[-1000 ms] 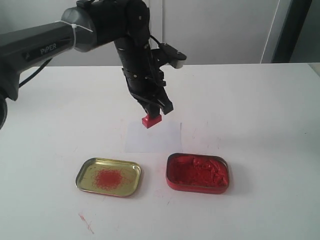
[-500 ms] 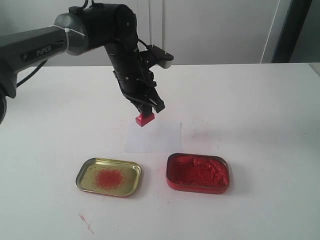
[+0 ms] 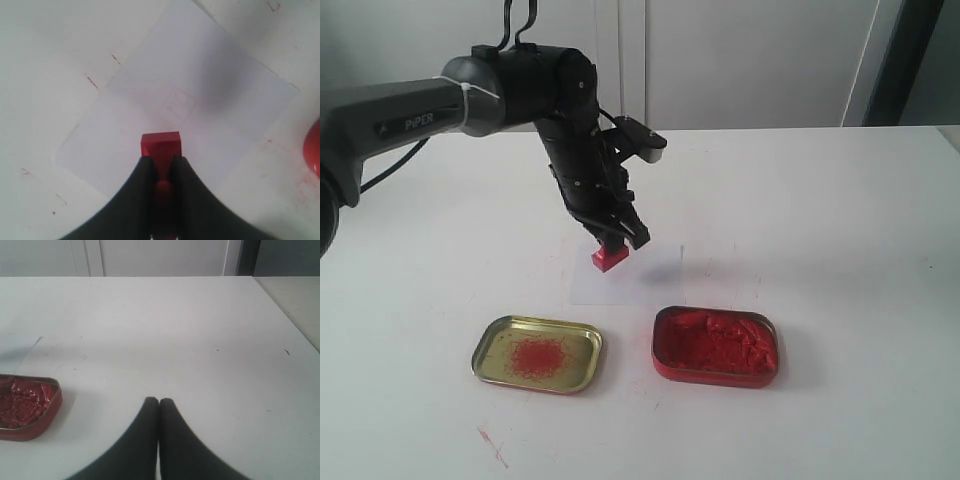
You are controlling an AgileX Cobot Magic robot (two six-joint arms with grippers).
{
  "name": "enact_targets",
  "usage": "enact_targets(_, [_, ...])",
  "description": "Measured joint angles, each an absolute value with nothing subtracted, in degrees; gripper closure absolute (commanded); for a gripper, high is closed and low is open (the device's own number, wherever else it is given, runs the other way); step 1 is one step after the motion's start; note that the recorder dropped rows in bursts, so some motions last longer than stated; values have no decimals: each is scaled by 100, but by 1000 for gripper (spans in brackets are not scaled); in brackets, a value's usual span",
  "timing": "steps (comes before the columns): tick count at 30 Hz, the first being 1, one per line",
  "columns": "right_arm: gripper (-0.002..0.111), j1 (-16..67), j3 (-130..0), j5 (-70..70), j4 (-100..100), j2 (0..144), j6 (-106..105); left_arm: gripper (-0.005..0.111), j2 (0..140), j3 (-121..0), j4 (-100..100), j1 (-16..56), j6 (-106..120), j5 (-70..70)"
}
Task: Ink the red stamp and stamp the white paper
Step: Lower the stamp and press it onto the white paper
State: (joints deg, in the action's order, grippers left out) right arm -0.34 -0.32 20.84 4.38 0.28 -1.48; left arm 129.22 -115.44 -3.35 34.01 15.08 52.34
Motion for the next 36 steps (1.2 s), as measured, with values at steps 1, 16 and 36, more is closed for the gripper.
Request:
enact_targets(1, [108, -34, -32, 2084, 438, 28, -148, 107, 12922, -11544, -310, 3427, 1508, 5195])
enact_targets(16, [108, -34, -32, 2084, 438, 28, -148, 107, 12936, -11520, -68, 3600, 1418, 4810])
enact_targets(36, [108, -34, -32, 2084, 438, 28, -64, 107, 13386, -11629, -77, 3600, 1396, 4928])
